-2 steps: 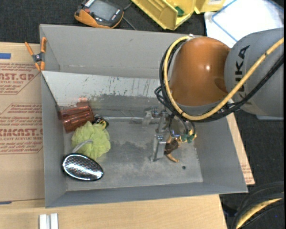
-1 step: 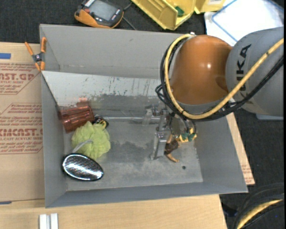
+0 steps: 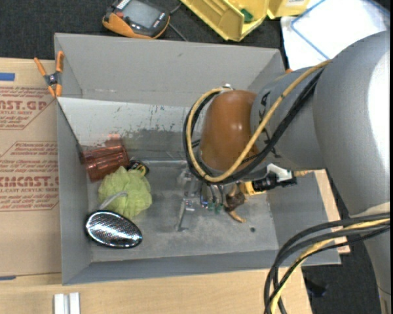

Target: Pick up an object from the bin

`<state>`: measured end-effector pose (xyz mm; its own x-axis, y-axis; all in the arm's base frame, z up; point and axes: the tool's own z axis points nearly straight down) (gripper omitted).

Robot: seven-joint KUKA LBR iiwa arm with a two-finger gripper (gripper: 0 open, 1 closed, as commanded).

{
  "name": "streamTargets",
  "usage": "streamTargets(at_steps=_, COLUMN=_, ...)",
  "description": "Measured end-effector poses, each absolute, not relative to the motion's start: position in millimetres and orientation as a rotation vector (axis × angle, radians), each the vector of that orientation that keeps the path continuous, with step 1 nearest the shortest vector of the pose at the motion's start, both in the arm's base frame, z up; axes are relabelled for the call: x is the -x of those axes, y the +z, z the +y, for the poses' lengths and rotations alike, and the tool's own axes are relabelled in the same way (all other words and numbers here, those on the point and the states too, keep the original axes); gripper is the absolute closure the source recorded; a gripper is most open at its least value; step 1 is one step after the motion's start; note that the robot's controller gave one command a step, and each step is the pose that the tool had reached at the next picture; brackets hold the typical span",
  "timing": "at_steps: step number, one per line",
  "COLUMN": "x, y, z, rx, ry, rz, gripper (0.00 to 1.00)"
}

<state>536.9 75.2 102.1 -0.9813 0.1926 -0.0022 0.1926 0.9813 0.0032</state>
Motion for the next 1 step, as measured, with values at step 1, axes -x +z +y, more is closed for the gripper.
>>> streamTargets(at_steps=1, x=-546.8, y=162.9, z=75.4, rx=-0.051, ry=0.004, rz=3.129, gripper=0.00)
